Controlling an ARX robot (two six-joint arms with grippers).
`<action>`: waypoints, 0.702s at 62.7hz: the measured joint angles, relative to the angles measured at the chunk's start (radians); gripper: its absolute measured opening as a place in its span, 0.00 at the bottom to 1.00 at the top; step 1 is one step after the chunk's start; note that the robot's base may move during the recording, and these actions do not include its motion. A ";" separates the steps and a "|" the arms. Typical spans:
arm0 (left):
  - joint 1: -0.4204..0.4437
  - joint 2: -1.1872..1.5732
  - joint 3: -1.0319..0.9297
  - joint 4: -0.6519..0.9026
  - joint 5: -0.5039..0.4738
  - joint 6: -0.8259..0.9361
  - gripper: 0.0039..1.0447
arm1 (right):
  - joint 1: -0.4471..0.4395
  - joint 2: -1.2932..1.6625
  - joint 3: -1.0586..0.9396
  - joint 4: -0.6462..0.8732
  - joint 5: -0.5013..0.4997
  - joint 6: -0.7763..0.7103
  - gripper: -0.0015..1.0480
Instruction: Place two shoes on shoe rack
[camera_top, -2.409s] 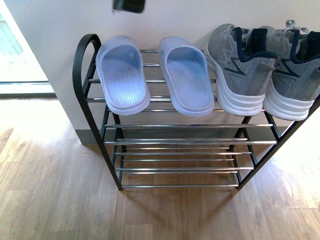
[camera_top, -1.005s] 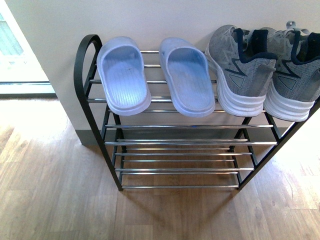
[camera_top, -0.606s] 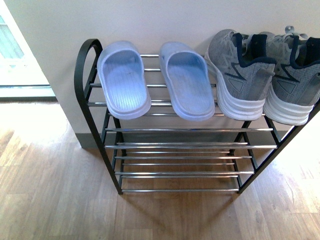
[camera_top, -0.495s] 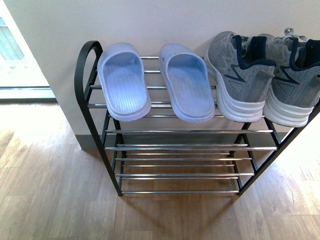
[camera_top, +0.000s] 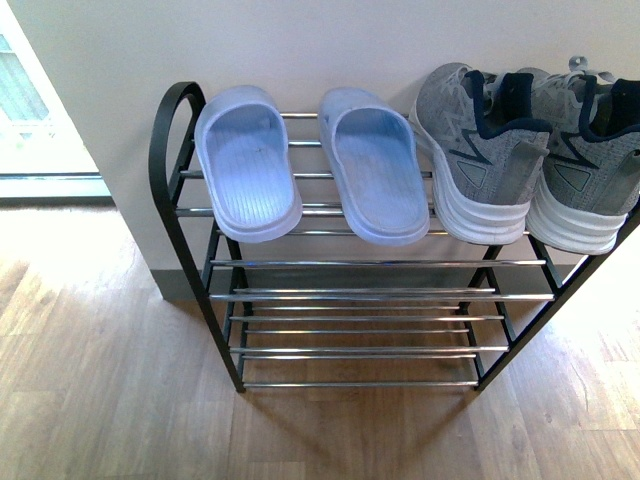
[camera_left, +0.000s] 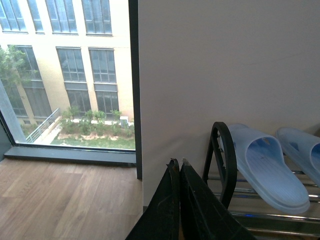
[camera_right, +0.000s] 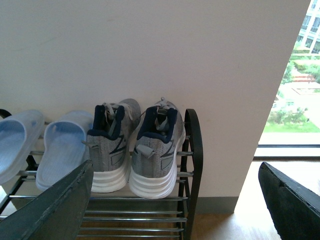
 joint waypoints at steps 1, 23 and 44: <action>0.000 -0.005 0.000 -0.005 0.000 0.000 0.01 | 0.000 0.000 0.000 0.000 0.000 0.000 0.91; 0.001 -0.190 0.000 -0.208 0.000 0.000 0.01 | 0.000 0.000 0.000 0.000 0.000 0.000 0.91; 0.001 -0.190 0.000 -0.208 0.000 0.000 0.49 | 0.000 0.000 0.000 0.000 0.000 0.000 0.91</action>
